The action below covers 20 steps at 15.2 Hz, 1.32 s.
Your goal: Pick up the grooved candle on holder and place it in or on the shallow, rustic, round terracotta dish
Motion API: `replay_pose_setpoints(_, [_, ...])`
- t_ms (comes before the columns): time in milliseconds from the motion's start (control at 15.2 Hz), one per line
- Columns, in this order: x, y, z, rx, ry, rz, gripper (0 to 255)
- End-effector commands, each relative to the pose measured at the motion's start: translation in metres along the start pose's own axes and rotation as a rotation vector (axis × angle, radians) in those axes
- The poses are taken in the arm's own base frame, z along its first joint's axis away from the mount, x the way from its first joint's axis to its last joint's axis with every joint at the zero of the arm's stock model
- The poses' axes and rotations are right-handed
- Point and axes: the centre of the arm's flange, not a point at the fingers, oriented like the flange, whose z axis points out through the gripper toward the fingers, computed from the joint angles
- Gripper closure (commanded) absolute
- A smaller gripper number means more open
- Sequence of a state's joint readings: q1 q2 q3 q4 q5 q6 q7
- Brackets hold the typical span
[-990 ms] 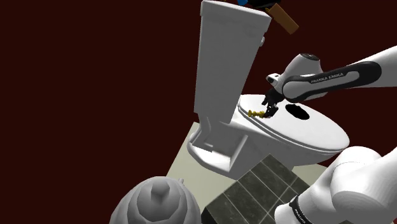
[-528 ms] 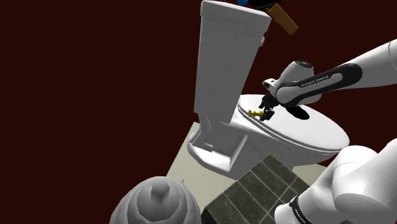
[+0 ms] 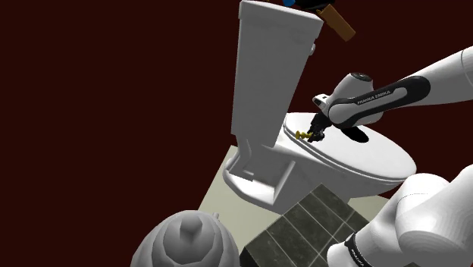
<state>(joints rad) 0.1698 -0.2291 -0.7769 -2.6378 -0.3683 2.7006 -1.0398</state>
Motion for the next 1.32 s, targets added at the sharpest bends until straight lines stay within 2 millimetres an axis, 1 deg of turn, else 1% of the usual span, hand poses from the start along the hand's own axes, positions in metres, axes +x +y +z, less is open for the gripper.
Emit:
replay_pose_setpoints(0, [0.000,0.000,0.000,0.000,0.000,0.000,255])
replay_pose_setpoints(462, [0.000,0.000,0.000,0.000,0.000,0.000,255])
replay_pose_setpoints(1254, [0.004,0.015,-0.061,0.000,0.000,0.000,255])
